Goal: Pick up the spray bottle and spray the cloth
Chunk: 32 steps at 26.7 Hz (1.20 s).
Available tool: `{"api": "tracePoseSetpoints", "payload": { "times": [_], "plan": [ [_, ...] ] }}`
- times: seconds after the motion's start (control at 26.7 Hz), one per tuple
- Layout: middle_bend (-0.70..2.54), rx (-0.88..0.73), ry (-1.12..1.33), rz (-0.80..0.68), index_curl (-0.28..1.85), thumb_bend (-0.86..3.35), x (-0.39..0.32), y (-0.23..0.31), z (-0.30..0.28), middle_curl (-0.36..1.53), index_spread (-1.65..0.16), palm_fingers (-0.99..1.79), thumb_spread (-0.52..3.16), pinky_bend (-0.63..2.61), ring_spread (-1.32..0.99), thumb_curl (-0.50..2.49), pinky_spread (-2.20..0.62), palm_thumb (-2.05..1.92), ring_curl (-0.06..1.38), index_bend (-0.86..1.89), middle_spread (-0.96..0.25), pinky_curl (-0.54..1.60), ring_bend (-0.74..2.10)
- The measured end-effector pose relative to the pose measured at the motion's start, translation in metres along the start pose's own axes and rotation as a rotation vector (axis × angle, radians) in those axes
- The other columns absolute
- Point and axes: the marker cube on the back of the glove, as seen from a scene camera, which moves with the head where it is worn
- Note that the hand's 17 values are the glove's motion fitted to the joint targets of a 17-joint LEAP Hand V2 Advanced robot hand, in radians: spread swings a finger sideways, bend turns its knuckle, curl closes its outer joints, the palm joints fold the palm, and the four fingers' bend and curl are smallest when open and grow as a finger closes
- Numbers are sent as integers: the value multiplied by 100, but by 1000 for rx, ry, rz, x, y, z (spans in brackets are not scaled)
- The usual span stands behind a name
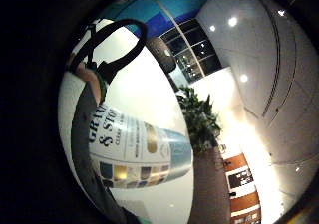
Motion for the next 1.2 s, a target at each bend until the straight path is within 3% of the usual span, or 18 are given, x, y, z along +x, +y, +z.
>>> {"api": "tracePoseSetpoints", "payload": {
  "times": [0.53, 0.79, 1.2],
  "plan": [
    [34, 31, -60, 73, 46, -2, 6, 1, -5, 48, -32, 123, 109, 40, -21, 48, -27, 90, 42, 18, -27, 39, 40],
    [37, 81, -284, 257, 47, -1, 20, -8, -24, 49, -32, 116, 108, 24, -21, 49, -14, 93, 43, 22, -27, 35, 40],
    [31, 218, -618, 611, 47, -1, 38, -17, -53, 48, -30, 124, 107, 40, -18, 51, -17, 96, 43, 17, -24, 38, 39]
  ]
}}
